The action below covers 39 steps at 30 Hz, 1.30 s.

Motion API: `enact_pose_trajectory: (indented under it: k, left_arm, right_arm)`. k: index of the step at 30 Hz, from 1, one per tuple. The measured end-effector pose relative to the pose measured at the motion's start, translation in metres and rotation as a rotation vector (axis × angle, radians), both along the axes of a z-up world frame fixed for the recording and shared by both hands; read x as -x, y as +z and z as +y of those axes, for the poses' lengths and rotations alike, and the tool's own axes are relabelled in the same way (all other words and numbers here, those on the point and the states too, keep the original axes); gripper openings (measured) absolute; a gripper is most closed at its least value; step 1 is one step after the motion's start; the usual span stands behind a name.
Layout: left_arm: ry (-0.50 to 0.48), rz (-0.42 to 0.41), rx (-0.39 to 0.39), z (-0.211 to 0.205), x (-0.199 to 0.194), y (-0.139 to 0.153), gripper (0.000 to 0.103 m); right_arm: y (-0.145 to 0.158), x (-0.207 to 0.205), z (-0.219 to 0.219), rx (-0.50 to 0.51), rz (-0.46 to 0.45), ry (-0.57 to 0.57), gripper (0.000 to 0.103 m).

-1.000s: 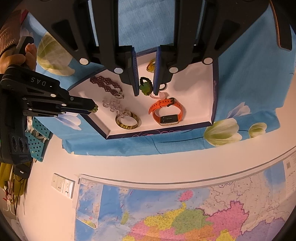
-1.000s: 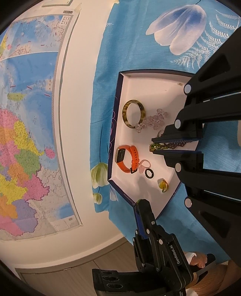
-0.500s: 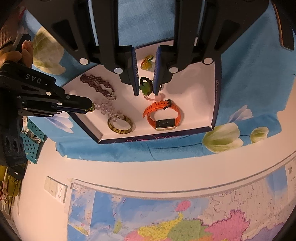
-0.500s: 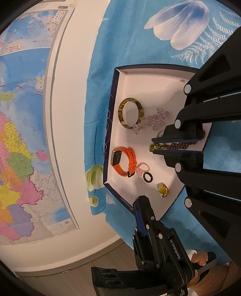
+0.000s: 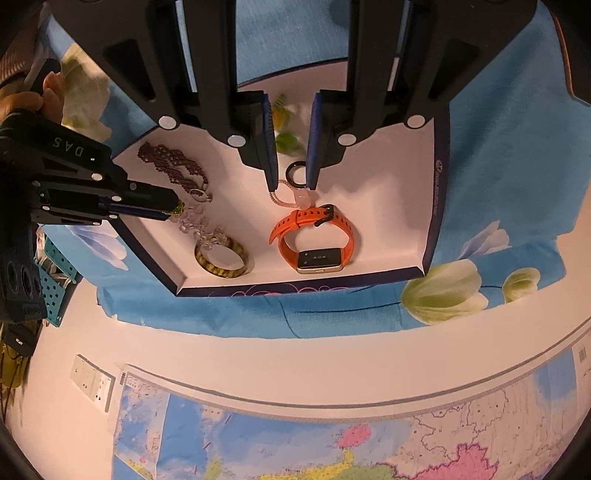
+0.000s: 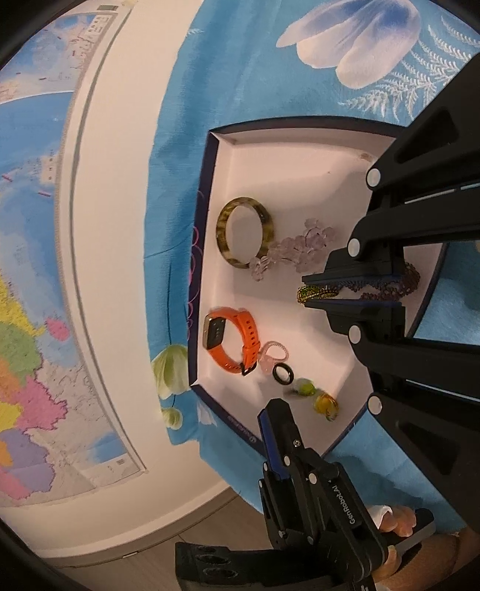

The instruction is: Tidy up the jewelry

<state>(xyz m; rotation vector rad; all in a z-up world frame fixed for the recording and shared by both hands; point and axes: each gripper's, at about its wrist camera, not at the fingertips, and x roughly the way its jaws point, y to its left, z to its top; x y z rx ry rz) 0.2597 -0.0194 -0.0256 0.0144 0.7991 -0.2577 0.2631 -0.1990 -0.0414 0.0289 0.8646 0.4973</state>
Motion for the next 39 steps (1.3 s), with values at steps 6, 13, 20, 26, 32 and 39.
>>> enact_pose_trajectory:
  k: [6, 13, 20, 26, 32, 39]
  left_arm:
    - [0.001, 0.026, -0.005, -0.001, -0.005, -0.008, 0.016]
    - [0.009, 0.018, 0.009, 0.001, 0.001, -0.005, 0.023]
    - [0.032, -0.032, 0.016, 0.008, 0.019, 0.009, 0.045]
    - [0.086, -0.134, 0.007, 0.019, 0.057, 0.03, 0.093]
    - [0.129, -0.235, 0.008, 0.028, 0.113, 0.046, 0.097]
    - [0.178, -0.283, -0.029, 0.03, 0.178, 0.045, 0.097]
  right_arm:
    - [-0.006, -0.004, 0.002, 0.018, 0.015, -0.015, 0.008]
    - [-0.004, -0.001, 0.0, 0.011, 0.003, -0.023, 0.01]
    - [0.009, 0.015, -0.009, -0.002, -0.049, -0.059, 0.041]
    - [0.027, 0.052, -0.016, -0.01, -0.133, -0.087, 0.075]
    - [0.047, 0.11, -0.018, 0.014, -0.261, -0.124, 0.095]
    - [0.049, 0.172, -0.017, 0.02, -0.346, -0.142, 0.096]
